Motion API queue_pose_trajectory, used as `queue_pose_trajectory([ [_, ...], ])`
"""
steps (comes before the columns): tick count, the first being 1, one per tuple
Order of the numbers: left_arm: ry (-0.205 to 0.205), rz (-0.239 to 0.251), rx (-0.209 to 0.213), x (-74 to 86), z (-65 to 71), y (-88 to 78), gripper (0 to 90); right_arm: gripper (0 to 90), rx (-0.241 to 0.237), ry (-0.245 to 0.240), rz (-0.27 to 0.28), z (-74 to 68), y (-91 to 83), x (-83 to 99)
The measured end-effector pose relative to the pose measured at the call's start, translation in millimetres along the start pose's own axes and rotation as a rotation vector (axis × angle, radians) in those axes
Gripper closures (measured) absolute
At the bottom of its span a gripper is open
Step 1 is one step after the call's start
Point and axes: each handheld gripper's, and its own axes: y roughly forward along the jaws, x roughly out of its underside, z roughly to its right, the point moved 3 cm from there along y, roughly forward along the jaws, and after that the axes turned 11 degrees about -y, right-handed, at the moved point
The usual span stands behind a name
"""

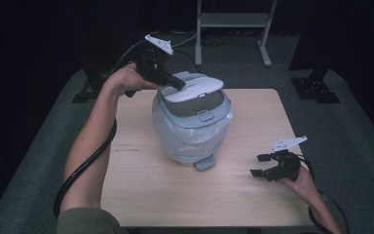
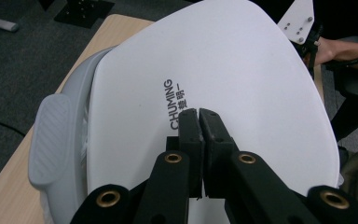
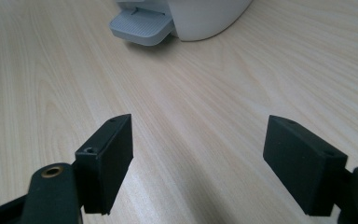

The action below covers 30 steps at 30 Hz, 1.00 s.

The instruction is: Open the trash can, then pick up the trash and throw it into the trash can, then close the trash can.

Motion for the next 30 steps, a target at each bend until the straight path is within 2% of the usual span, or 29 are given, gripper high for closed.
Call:
queue_pose_trajectory([
  [7, 0.014, -0.028, 0.018, -0.4, 6.4, 8.9, 86.7, 22.9, -0.001, 0.000, -0.001, 0.6, 0.1, 0.9],
  [10, 0.023, -0.048, 0.015, -0.5, 9.3, 12.6, 86.7, 22.9, -0.006, 0.001, -0.004, 0.2, 1.4, 0.7],
  [17, 0.034, -0.059, 0.016, -2.1, 14.6, 14.8, 85.7, 22.9, -0.009, -0.001, -0.006, -0.3, 1.0, 1.4],
  [25, 0.060, -0.092, 0.023, 3.1, 23.5, 27.6, 84.8, 22.9, -0.009, -0.007, -0.004, -1.8, 1.3, 0.6],
  [30, 0.058, -0.077, 0.028, 3.0, 26.6, 29.9, 84.4, 22.9, -0.013, -0.009, -0.011, -1.6, 4.1, 0.2],
])
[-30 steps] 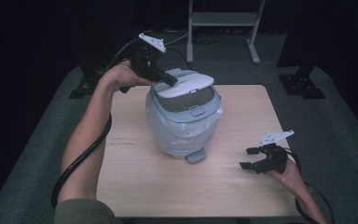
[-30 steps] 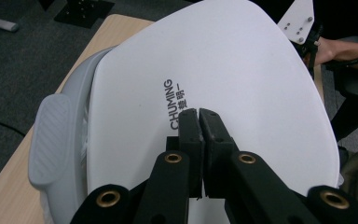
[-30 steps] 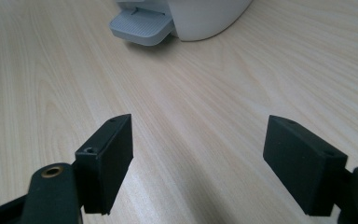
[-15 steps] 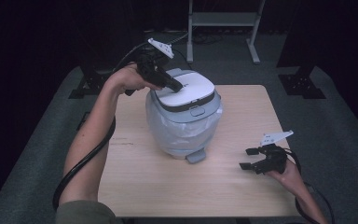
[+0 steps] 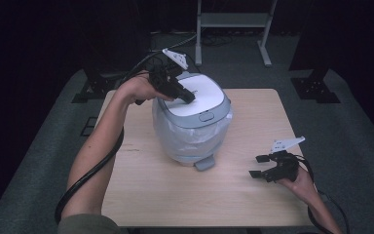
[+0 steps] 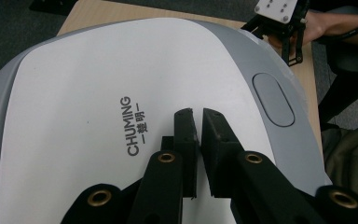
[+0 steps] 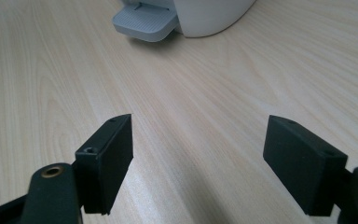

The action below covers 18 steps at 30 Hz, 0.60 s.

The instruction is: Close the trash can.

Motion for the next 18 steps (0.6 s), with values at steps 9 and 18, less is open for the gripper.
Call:
queue_pose_trajectory([
  [9, -0.030, 0.052, -0.064, 1.8, 8.8, 5.5, 86.9, 22.9, 0.004, 0.005, 0.005, 1.6, -0.7, -0.3],
  [18, -0.053, 0.064, -0.090, 7.0, 14.0, 8.9, 90.0, 22.9, -0.003, -0.010, -0.012, 1.2, 4.5, -2.8],
])
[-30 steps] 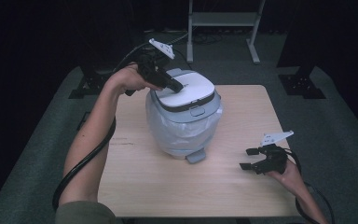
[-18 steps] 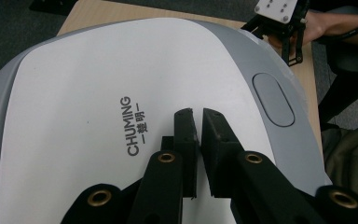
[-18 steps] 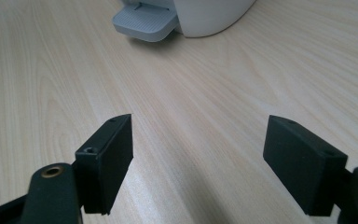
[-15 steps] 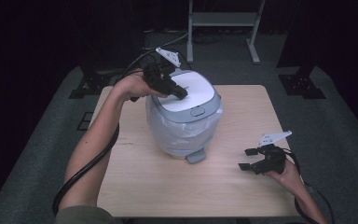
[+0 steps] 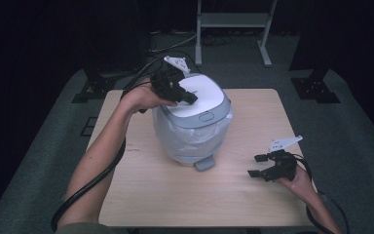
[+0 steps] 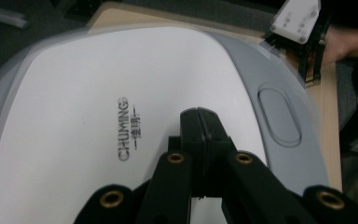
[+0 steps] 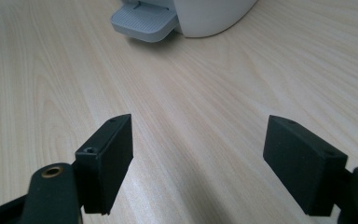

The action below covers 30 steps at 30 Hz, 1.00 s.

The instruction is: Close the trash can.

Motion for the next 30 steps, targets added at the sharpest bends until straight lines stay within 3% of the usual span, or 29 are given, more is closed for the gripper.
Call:
queue_pose_trajectory([
  [4, 0.015, 0.020, -0.001, 1.3, 0.7, -0.8, 90.0, 22.9, 0.001, -0.002, 0.002, -0.2, 0.6, 0.6],
  [6, 0.055, 0.004, 0.008, 0.4, 4.9, -1.7, 80.9, 22.9, 0.001, 0.001, 0.000, 0.5, 0.5, 0.9],
  [8, 0.058, -0.007, 0.008, 0.6, 7.4, -4.0, 71.1, 22.9, 0.000, 0.005, 0.002, 0.7, 0.3, 0.8],
  [12, 0.023, 0.048, 0.022, 4.3, 7.5, -16.9, 59.8, 22.9, -0.001, 0.002, 0.007, 1.4, 0.9, -0.2],
  [20, -0.020, 0.112, -0.004, 27.1, 6.1, -52.1, 46.6, 22.9, 0.006, 0.010, 0.012, 2.3, -1.1, 0.9],
  [30, -0.059, 0.137, -0.052, 67.9, 9.0, -71.0, 41.8, 22.9, 0.013, 0.016, 0.007, 2.2, -1.5, 2.5],
])
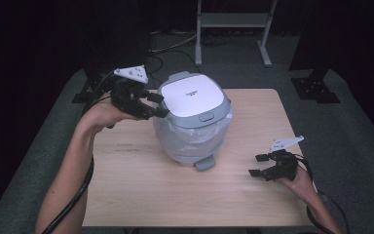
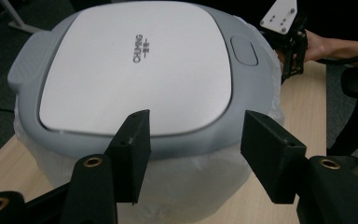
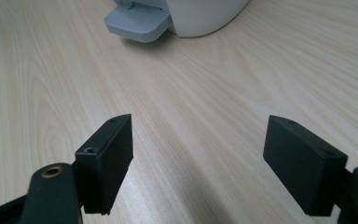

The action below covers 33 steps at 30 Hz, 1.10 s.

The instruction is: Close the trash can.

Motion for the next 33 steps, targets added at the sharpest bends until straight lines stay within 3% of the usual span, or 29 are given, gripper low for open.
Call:
queue_pose_trajectory([
  [12, -0.023, 0.030, -0.025, 29.9, 4.6, -17.4, 38.7, 22.8, 0.003, 0.005, -0.001, -2.0, 0.7, -0.1],
  [20, -0.065, 0.045, -0.053, 57.6, 2.9, -25.6, 37.6, 22.6, 0.007, 0.006, 0.008, -2.7, -1.4, 0.5],
  [33, -0.101, 0.042, -0.074, 91.2, 5.0, -24.9, 34.4, 22.6, 0.018, 0.007, 0.020, -3.9, -3.6, 0.9],
])
